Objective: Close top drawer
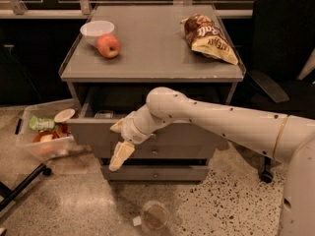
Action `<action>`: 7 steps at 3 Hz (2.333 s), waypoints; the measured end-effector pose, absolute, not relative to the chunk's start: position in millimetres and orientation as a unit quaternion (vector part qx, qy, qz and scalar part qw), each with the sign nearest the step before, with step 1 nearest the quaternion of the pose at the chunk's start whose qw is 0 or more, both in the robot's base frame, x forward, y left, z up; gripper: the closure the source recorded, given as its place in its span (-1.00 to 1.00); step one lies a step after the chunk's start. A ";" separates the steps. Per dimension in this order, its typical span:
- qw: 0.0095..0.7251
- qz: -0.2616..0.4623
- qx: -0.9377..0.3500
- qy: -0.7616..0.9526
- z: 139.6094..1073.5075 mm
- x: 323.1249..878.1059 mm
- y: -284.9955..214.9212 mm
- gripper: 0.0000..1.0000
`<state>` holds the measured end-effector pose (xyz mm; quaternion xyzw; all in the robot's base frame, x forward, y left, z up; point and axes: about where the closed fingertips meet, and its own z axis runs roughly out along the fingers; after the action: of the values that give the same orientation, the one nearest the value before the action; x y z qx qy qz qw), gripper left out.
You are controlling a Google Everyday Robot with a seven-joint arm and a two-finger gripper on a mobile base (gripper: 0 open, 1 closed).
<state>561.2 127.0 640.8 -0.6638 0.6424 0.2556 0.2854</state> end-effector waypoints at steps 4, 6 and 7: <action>0.308 0.221 -0.542 0.750 627.0 592.3 125.9 -1.00; 0.316 0.226 -0.526 0.756 628.7 596.2 128.7 -1.00; 0.343 0.233 -0.502 0.760 628.6 602.4 121.5 -1.00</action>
Offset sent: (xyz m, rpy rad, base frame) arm 0.0305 -0.0159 -0.0057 -0.0115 0.0379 -0.2275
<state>602.4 121.5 628.6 -0.5016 0.7595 0.2326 0.3427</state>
